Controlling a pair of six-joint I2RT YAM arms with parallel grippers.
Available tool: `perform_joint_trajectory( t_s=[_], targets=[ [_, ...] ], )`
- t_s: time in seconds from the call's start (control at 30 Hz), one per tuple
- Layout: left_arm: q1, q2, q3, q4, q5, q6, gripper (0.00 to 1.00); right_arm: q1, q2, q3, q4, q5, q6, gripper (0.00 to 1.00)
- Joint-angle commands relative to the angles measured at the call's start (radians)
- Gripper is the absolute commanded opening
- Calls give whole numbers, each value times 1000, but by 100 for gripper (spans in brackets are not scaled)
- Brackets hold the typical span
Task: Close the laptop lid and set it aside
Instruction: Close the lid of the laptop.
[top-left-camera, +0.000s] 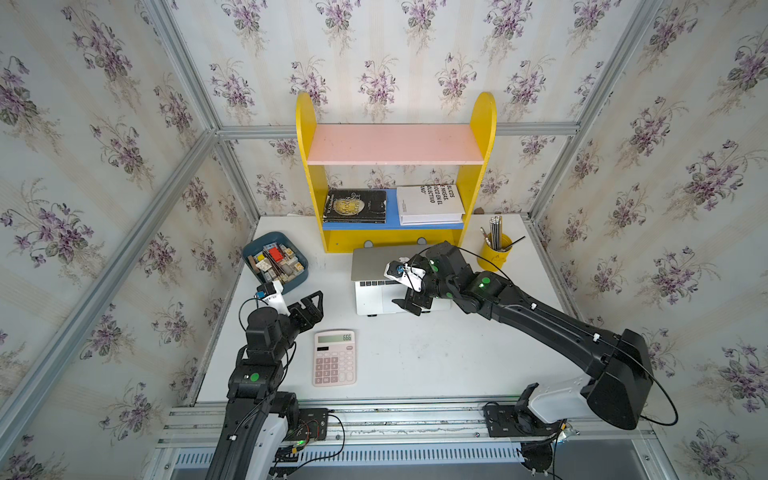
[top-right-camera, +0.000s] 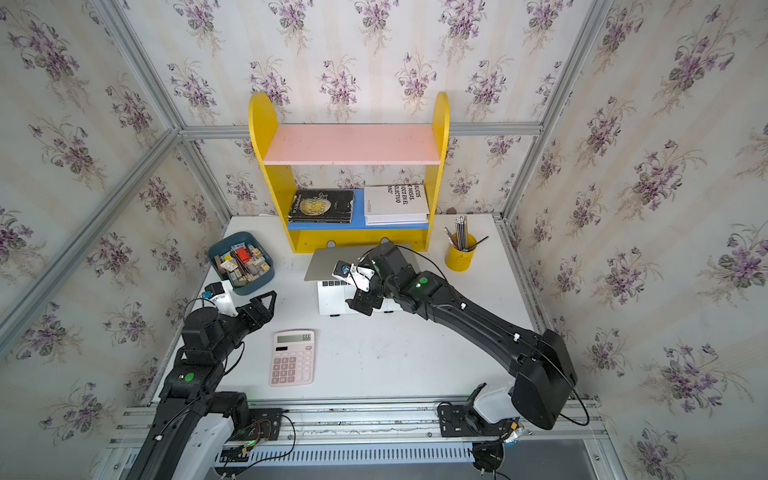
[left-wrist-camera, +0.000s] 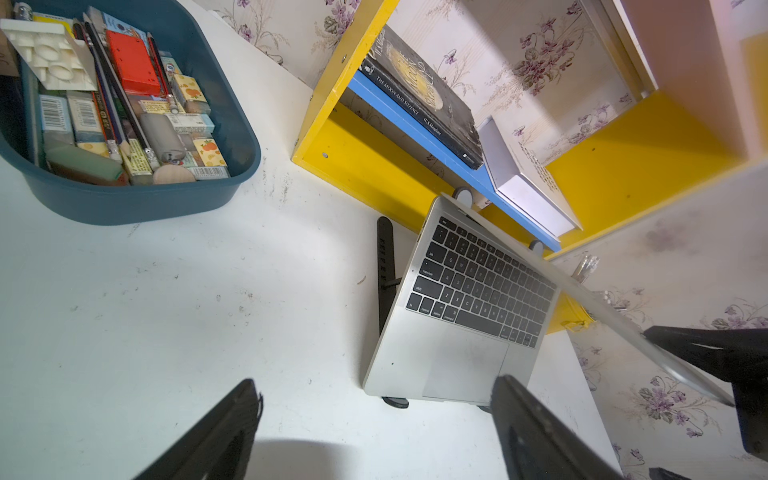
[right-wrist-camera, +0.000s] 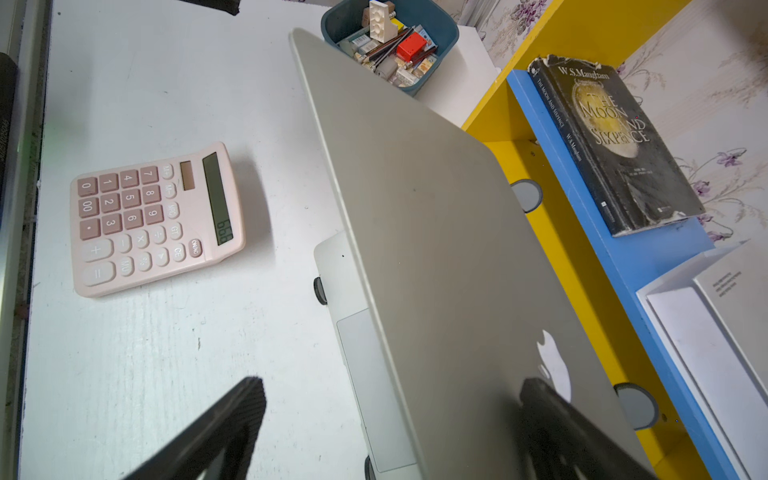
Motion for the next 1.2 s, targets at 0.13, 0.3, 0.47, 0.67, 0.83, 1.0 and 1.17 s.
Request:
perform_joint_trajectory(
  t_s=[0.13,0.3,0.47,0.67,0.83,1.0,1.17],
  targets=[
    [1,0,1,3,6,5,90,18,23,-21,-26,3,40,100],
    [0,-1,1,4,6,5,90,27,34,-32,-22,9,47,100],
    [0,0,1,4,8,5,90,29,48,-39,-20,10,55,100],
    [1,3,-1,7,8,5,90,30,72,-44,-15,6,58,100],
    [0,26,-16,35,8,-3,90,31,97,-50,-10,0,60,100],
    [0,64,2,35,55,-3,90,30,109,-59,1,8,66,100],
    [0,56,7,26,52,-1,90,31,124,-68,11,9,61,100]
  ],
)
